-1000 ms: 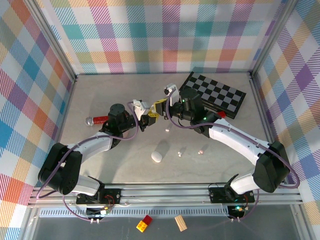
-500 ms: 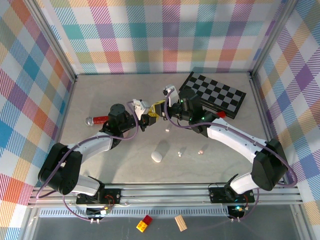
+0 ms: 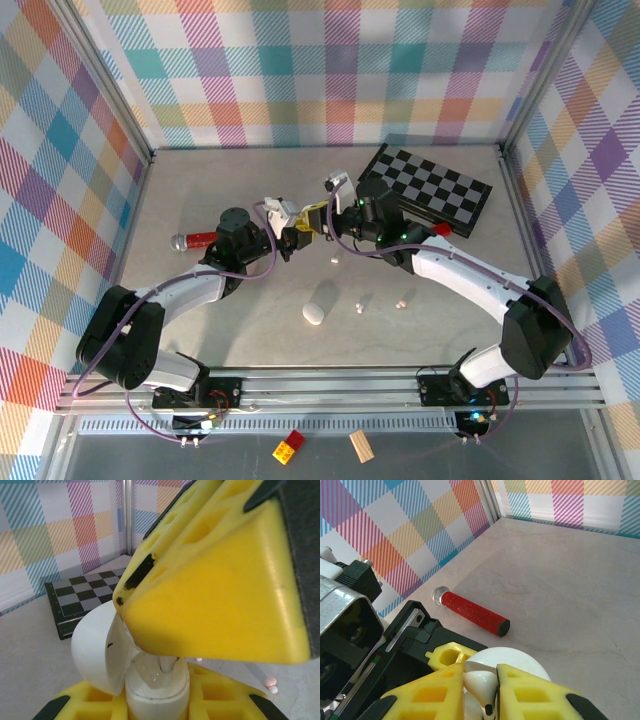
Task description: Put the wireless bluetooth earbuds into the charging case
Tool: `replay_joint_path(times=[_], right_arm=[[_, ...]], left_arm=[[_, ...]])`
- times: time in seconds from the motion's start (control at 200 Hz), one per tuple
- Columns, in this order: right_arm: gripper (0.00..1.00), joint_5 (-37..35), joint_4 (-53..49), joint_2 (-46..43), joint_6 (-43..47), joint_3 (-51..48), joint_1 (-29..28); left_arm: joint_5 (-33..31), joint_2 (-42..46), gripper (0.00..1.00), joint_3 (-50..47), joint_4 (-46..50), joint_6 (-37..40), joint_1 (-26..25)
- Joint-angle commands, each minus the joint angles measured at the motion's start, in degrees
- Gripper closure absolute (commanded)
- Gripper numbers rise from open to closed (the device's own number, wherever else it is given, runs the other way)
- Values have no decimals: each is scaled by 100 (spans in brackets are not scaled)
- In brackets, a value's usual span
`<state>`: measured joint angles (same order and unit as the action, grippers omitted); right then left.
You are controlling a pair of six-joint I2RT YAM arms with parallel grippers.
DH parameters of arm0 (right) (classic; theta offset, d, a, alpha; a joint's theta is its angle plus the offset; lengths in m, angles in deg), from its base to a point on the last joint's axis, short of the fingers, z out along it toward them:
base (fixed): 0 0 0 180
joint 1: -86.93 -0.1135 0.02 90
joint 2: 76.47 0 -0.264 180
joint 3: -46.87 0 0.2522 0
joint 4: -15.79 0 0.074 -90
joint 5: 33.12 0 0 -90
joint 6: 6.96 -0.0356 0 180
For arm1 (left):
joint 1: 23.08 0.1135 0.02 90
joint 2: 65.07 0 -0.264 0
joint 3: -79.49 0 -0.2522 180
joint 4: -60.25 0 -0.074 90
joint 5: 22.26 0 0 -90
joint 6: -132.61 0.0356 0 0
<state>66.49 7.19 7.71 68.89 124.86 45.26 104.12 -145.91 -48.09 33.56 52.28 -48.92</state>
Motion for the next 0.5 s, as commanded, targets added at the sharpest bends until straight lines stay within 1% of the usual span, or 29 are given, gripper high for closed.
replay_joint_path(times=[0.0,0.35,0.4,0.495], right_arm=[[75,22,35,41,16,-68,27],[63,-224,-103,-401,17,-82,53],[59,-272,-39,-499,-69,-157,88],[46,-270,88,-670,-310,-293,216]], left_arm=[[62,121,100,57,-242,-45,-61],[115,138,100,48,-180,-11,-60],[113,138,100,30,-168,36,-60],[189,155,100,-2,-89,171,-59]])
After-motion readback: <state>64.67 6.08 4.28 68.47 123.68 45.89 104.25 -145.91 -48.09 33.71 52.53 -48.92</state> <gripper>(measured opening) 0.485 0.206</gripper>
